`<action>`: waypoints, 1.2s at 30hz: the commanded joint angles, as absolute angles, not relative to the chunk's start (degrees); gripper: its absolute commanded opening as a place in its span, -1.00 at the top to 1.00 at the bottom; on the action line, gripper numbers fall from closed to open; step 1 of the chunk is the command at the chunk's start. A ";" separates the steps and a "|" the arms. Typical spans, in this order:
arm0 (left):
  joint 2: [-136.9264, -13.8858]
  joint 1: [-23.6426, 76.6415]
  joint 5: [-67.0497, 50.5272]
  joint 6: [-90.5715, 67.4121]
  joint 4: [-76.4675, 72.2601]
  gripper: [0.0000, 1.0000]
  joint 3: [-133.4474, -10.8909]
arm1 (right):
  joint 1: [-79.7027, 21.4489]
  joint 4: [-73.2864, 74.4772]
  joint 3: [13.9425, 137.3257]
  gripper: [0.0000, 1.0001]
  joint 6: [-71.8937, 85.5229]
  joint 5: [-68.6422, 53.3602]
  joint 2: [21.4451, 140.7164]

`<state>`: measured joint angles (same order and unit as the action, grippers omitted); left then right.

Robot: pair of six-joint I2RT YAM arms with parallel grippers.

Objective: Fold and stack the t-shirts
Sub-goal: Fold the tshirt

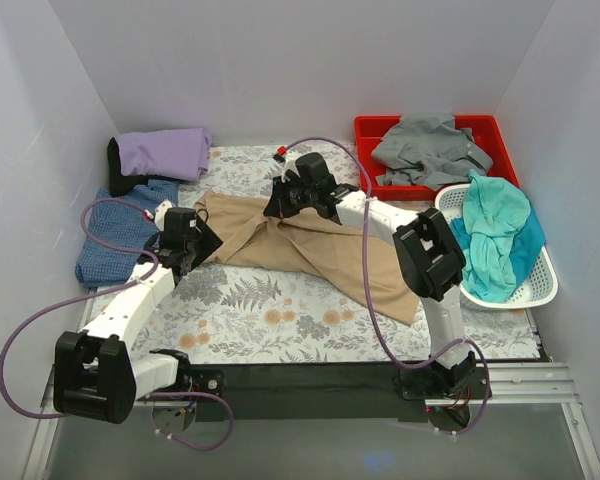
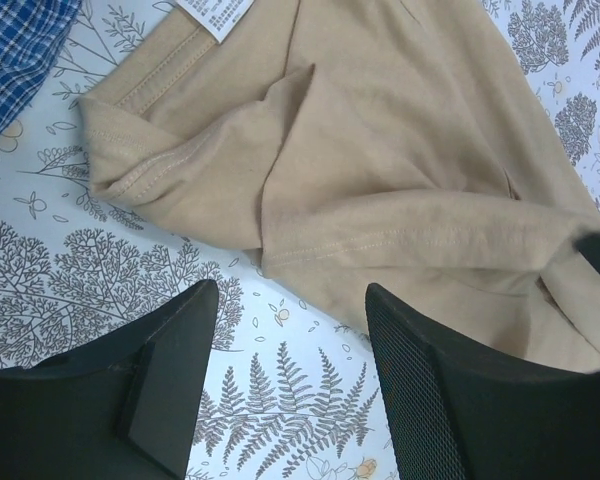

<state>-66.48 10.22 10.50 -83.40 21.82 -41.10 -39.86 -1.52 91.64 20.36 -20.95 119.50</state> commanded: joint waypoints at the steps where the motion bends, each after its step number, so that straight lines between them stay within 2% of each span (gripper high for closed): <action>1: -67.32 9.93 9.59 -81.39 20.05 -0.19 -43.16 | -38.24 -2.55 95.71 0.97 22.23 -23.11 124.43; 5: -70.91 9.93 2.91 -79.46 16.79 -0.18 -42.63 | -37.44 -2.55 99.40 0.87 22.94 -23.82 127.96; 9: -76.63 9.93 -3.33 -78.84 14.51 -0.09 -42.28 | -37.35 -2.99 99.41 0.95 22.33 -23.29 128.41; 20: -80.51 9.93 -0.88 -80.77 8.97 0.28 -40.96 | -37.27 -3.34 97.47 0.95 20.83 -23.99 127.35; 23: -80.42 9.93 -0.70 -80.68 8.70 0.67 -41.13 | -37.27 -3.78 95.98 0.95 20.83 -24.08 126.83; 24: -80.42 9.93 0.86 -80.68 8.70 0.87 -41.13 | -37.35 -3.95 95.54 0.95 20.74 -23.91 126.48; 25: -80.59 9.93 0.97 -80.51 8.35 1.00 -41.13 | -37.27 -4.13 95.02 0.95 20.66 -23.82 126.30; 32: -82.09 9.93 4.65 -79.46 8.26 1.00 -44.99 | -37.27 -4.04 92.99 0.95 19.25 -22.77 124.63; 36: -85.60 9.49 7.38 -77.17 8.35 1.00 -52.62 | -37.09 -4.04 92.46 0.95 18.46 -22.06 124.37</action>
